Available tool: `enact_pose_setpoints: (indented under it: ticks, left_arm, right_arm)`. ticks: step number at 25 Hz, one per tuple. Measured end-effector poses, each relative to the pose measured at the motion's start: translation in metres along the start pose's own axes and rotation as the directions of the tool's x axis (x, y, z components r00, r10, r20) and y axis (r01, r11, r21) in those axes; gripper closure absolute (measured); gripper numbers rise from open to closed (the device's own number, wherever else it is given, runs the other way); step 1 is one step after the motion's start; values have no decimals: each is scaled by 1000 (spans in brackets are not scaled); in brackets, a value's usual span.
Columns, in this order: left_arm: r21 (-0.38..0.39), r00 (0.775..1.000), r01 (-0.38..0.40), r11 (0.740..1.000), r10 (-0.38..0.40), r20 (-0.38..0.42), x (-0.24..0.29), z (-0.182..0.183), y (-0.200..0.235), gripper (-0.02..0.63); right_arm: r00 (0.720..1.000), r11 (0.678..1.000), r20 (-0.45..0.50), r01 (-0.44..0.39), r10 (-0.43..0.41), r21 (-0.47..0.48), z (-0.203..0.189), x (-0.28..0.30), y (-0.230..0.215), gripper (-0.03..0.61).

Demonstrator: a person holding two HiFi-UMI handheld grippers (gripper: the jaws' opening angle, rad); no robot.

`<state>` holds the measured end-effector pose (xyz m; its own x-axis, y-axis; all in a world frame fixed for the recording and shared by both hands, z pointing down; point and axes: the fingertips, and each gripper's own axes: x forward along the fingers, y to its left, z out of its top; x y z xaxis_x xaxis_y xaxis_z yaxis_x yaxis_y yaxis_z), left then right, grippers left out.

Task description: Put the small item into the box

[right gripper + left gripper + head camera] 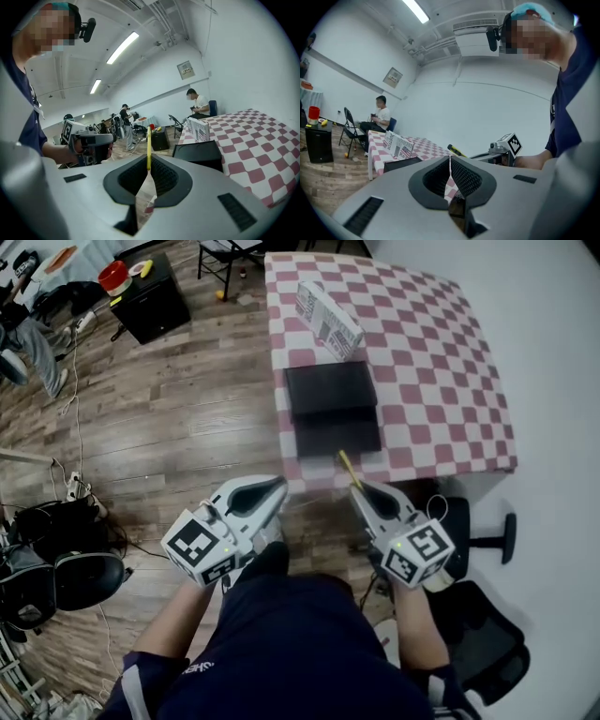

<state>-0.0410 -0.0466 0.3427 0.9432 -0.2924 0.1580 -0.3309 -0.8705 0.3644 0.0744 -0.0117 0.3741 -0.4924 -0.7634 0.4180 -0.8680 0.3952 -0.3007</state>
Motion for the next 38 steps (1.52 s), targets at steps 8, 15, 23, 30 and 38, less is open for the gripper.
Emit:
enact_pose_setpoints:
  ticks: [8, 15, 23, 30, 38]
  left_arm:
    - [-4, 999, 44, 999, -44, -28, 17, 7, 38, 575]
    - [-34, 998, 35, 999, -37, -59, 37, -3, 53, 575]
    - [-69, 996, -52, 996, 47, -72, 62, -18, 64, 575]
    - [-118, 988, -143, 983, 134, -81, 74, -31, 76, 575]
    - [-162, 978, -198, 967, 185, -93, 78, -46, 86, 575]
  right_arm:
    - [999, 999, -14, 52, -52, 8, 18, 31, -24, 545]
    - [996, 998, -58, 63, -65, -23, 17, 45, -60, 545]
    - [985, 996, -171, -10, -6, -89, -8, 76, -115, 545]
    - [948, 982, -311, -117, 67, -145, -37, 103, -148, 545]
    - [882, 961, -459, -211, 109, -177, -78, 131, -163, 545]
